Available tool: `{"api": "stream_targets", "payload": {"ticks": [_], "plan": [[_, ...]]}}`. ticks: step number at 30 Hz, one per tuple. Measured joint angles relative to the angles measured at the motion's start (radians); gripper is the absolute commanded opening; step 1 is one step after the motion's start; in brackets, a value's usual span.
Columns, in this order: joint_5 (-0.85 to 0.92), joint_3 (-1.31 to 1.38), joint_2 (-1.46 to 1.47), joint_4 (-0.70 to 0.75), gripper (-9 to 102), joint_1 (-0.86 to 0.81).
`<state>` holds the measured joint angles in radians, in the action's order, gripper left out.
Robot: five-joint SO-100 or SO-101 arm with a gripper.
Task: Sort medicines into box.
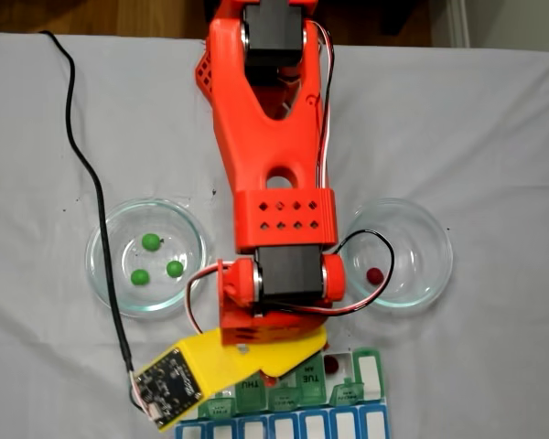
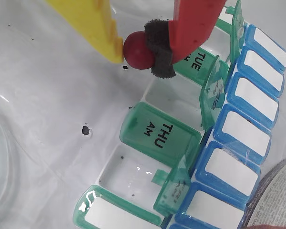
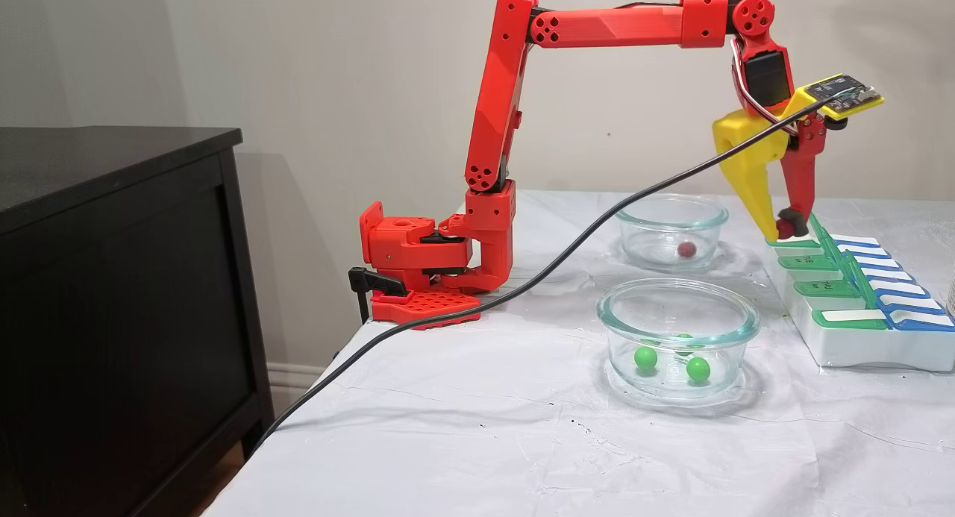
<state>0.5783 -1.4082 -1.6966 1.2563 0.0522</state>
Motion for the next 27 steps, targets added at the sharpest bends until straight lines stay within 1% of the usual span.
{"api": "stream_targets", "payload": {"ticks": [9, 12, 16, 19, 22, 27], "plan": [[0.023, -0.002, 0.044, 0.012, 0, 0.023], [0.023, -0.002, 0.046, -0.005, 0, 0.023], [0.023, -0.048, 0.046, -0.078, 0, 0.023], [0.015, -0.132, 0.043, -0.186, 0, 0.023], [0.014, -0.175, 0.043, -0.259, 0, 0.023], [0.014, -0.176, 0.043, -0.296, 0, 0.023]]}}
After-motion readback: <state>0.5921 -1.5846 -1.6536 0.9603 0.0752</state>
